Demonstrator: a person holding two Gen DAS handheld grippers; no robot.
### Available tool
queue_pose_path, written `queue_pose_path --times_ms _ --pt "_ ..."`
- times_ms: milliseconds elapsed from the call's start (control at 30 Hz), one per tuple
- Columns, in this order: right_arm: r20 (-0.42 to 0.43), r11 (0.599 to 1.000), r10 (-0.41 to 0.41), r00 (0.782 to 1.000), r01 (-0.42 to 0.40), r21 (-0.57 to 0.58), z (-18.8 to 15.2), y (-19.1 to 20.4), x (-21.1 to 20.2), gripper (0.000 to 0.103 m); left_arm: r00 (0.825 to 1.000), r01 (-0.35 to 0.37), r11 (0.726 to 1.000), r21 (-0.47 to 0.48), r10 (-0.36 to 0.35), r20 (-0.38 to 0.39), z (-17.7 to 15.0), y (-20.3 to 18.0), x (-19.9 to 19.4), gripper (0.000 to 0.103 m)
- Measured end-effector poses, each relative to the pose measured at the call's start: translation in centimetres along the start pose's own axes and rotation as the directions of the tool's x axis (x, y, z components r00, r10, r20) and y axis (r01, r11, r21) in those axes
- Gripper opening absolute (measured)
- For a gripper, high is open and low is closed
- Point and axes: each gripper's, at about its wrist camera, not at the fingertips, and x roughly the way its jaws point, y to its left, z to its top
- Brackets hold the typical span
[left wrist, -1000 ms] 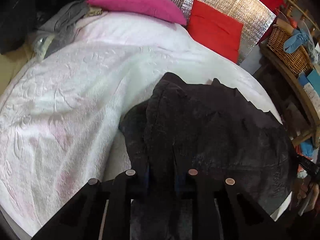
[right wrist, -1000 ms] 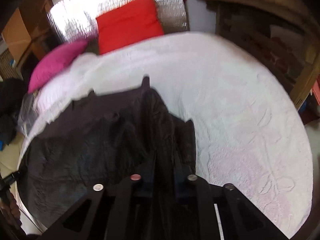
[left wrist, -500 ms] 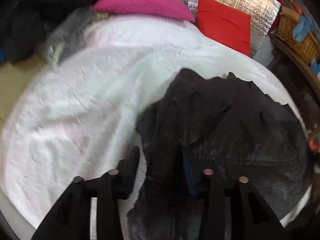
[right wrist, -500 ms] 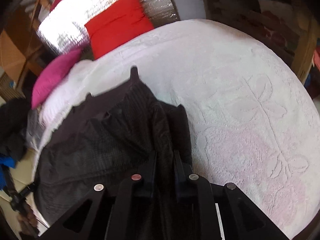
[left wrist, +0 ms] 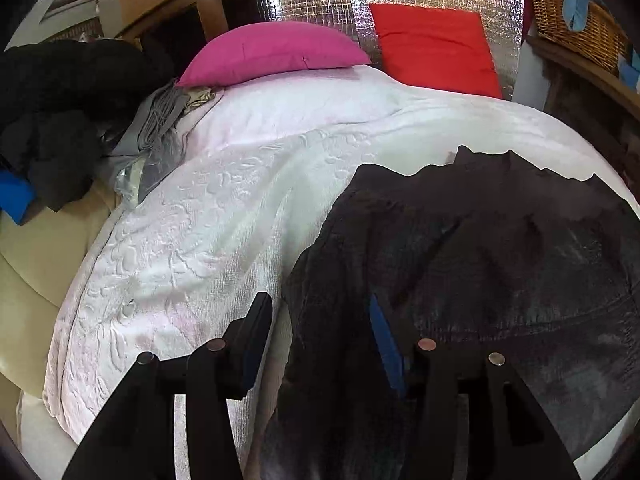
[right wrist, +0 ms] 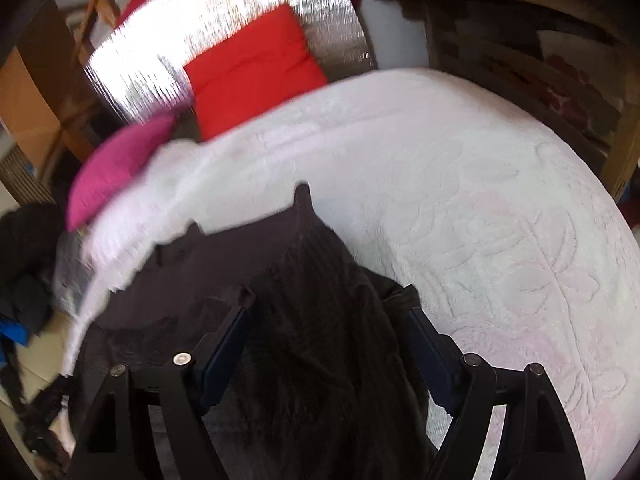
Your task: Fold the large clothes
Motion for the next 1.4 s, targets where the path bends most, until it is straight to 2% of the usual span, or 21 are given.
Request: queue_pose_path --times_ms 133,200,300,367,467,567,600,667,733,767,800,833,900,967,1033,1067,1100,1133,1200,1267,1400 --pt "-0.060 0.998 -0.064 0.996 0.063 -0.028 0.2 1.0 2.5 0.067 1.000 -0.010 1.000 0.006 0.010 -0.002 0.0 0.0 0.2 0.052" --pt "-0.080 0.997 -0.079 0.994 0.077 -0.032 0.3 1.2 3.2 0.042 1.000 -0.014 1.000 0.008 0.014 -0.006 -0.1 0.0 0.3 0.052" --pt "-0.064 0.994 -0.106 0.992 0.104 -0.034 0.5 1.1 2.9 0.026 1.000 -0.015 1.000 0.005 0.015 -0.013 -0.1 0.3 0.5 0.052" --pt "-0.027 0.992 -0.116 0.993 0.114 -0.046 0.7 1.2 2.0 0.022 1.000 -0.017 1.000 -0.002 0.017 -0.016 -0.1 0.5 0.6 0.052" --pt "0.000 0.993 -0.112 0.994 0.112 -0.050 0.7 1.1 1.3 0.021 1.000 -0.018 1.000 -0.003 0.018 -0.023 -0.2 0.6 0.8 0.052" --pt "-0.080 0.995 -0.092 0.993 0.089 -0.035 0.3 0.0 3.0 0.024 0.999 -0.014 1.000 0.005 0.015 -0.040 -0.3 0.6 1.2 0.053" --pt "-0.074 0.996 -0.083 0.994 0.080 -0.035 0.3 0.0 2.7 0.025 0.999 -0.012 1.000 0.006 0.012 -0.046 -0.3 0.6 1.4 0.055" --pt "-0.054 0.999 -0.034 0.998 0.033 -0.027 0.4 0.0 1.2 0.025 0.998 0.010 1.000 0.002 -0.010 -0.056 -0.3 0.8 1.5 0.068" --pt "-0.044 1.000 0.011 0.999 -0.012 -0.017 0.4 -0.6 -0.1 0.040 0.995 0.082 0.997 -0.013 -0.083 -0.056 -0.1 1.4 1.2 0.072" --pt "-0.041 0.999 0.035 0.999 -0.036 -0.010 0.3 -1.0 -0.6 0.068 0.991 0.125 0.992 -0.023 -0.126 -0.054 0.0 1.9 1.1 0.075" --pt "-0.033 0.998 0.070 0.997 -0.070 0.010 0.3 -1.7 -1.3 0.084 0.983 0.174 0.984 -0.034 -0.176 -0.057 0.1 2.4 1.1 0.079" --pt "-0.011 0.993 0.111 0.994 -0.111 0.036 0.1 -2.6 -2.2 0.084 0.970 0.231 0.972 -0.049 -0.234 -0.063 0.2 2.9 1.2 0.087" --pt "0.002 0.984 0.161 0.987 -0.161 0.071 0.2 -4.0 -3.2 0.084 0.952 0.291 0.953 -0.083 -0.297 -0.078 0.1 3.9 1.8 0.087" --pt "-0.005 0.972 0.207 0.978 -0.205 0.110 0.0 -5.8 -3.7 0.084 0.913 0.374 0.920 -0.119 -0.388 -0.124 0.0 4.6 3.0 0.087" --pt "-0.048 0.958 0.251 0.967 -0.241 0.156 -0.3 -7.7 -3.3 0.084 0.867 0.446 0.879 -0.169 -0.471 -0.160 -0.3 5.0 4.3 0.087" --pt "-0.069 0.953 0.264 0.962 -0.249 0.171 -0.6 -8.4 -3.1 0.084 0.852 0.467 0.866 -0.179 -0.495 -0.174 -0.4 5.0 4.6 0.087" --pt "-0.090 0.951 0.271 0.958 -0.252 0.179 -0.8 -9.0 -2.7 0.084 0.823 0.505 0.843 -0.185 -0.535 -0.193 -0.6 4.7 5.0 0.087" --pt "-0.114 0.948 0.282 0.952 -0.259 0.187 -1.1 -9.7 -2.4 0.084 0.808 0.527 0.832 -0.173 -0.553 -0.202 -0.8 4.4 5.2 0.087" --pt "-0.141 0.932 0.328 0.934 -0.296 0.208 -1.6 -10.5 -1.7 0.084 0.806 0.536 0.832 -0.139 -0.554 -0.210 -0.9 4.0 5.3 0.087" --pt "-0.177 0.917 0.371 0.912 -0.330 0.225 -2.1 -10.9 -0.7 0.084 0.783 0.565 0.810 -0.158 -0.587 -0.207 -0.9 4.3 5.6 0.088" --pt "-0.242 0.892 0.440 0.865 -0.387 0.235 -3.1 -10.8 1.0 0.085 0.706 0.643 0.725 -0.247 -0.686 -0.174 -1.1 5.4 6.5 0.091"
